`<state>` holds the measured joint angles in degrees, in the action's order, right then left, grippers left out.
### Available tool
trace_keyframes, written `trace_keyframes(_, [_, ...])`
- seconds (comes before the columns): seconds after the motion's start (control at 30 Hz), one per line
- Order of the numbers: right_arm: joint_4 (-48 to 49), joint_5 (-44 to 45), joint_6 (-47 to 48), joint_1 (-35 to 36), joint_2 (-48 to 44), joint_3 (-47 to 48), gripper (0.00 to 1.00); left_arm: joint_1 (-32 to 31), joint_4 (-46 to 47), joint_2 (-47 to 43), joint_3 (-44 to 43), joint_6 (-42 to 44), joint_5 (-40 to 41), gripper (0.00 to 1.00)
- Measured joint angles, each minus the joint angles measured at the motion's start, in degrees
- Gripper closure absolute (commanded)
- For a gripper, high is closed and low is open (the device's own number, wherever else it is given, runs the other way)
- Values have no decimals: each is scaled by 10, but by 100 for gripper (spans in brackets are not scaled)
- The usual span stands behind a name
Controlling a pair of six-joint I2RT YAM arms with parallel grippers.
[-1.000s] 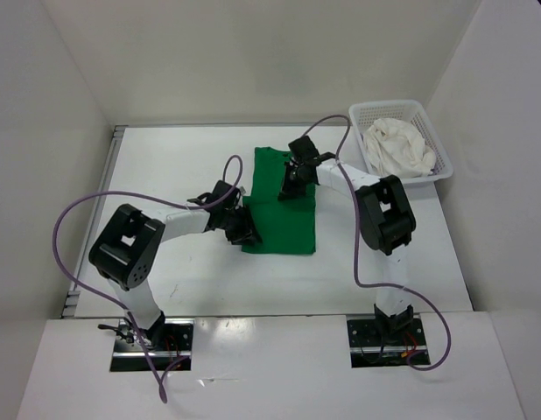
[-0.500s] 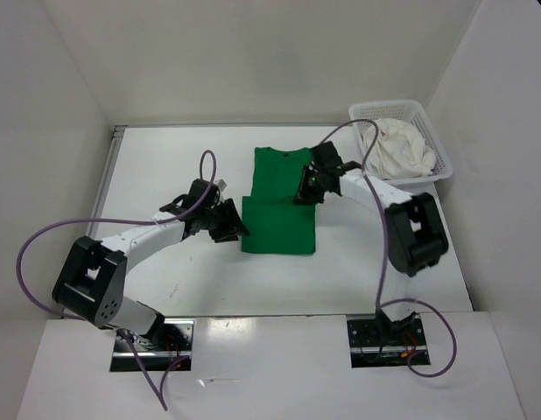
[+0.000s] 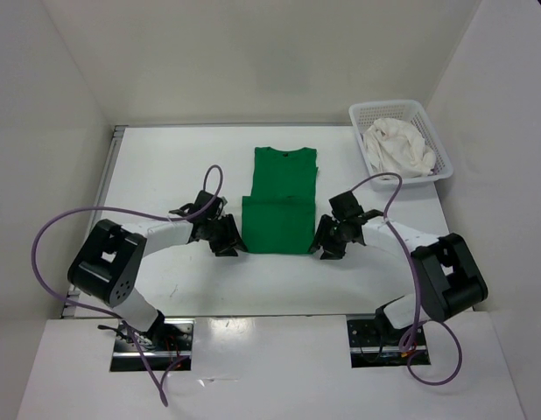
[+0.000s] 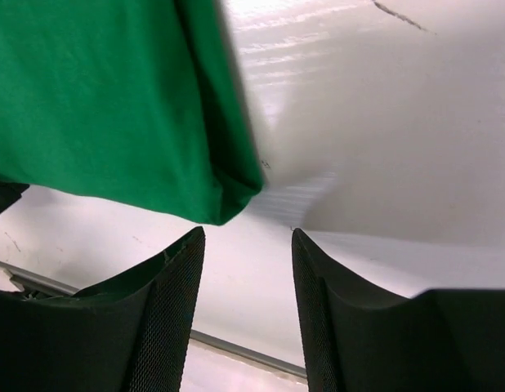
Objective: Fold and stack the t-shirts
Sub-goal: Grab one side of the 2/3 rectangular tshirt with both arms
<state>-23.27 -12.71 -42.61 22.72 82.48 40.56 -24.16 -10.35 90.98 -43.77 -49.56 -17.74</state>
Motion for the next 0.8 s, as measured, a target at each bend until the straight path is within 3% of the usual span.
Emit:
trace_keyframes(0.13, [12,0,-8,0,1,-8,47,0,14,10,-1,-2,-13,57])
trace_keyframes(0.3, [44,-2,-14,0,27,-8,64,0,19,14,-1,-2,-16,63])
trace_keyframes(0.33, [51,-10,-15,0,33,-8,71,0,19,15,-1,-3,-16,68])
trace_keyframes(0.57, [66,-8,-21,0,41,-8,92,0,25,23,-1,-4,-14,87])
trace_keyframes(0.67, [66,-7,-23,0,41,-8,98,0,27,27,-5,-3,-14,97])
trace_keyframes(0.8, [63,-6,-25,0,38,-8,100,0,23,25,-6,-1,-14,100])
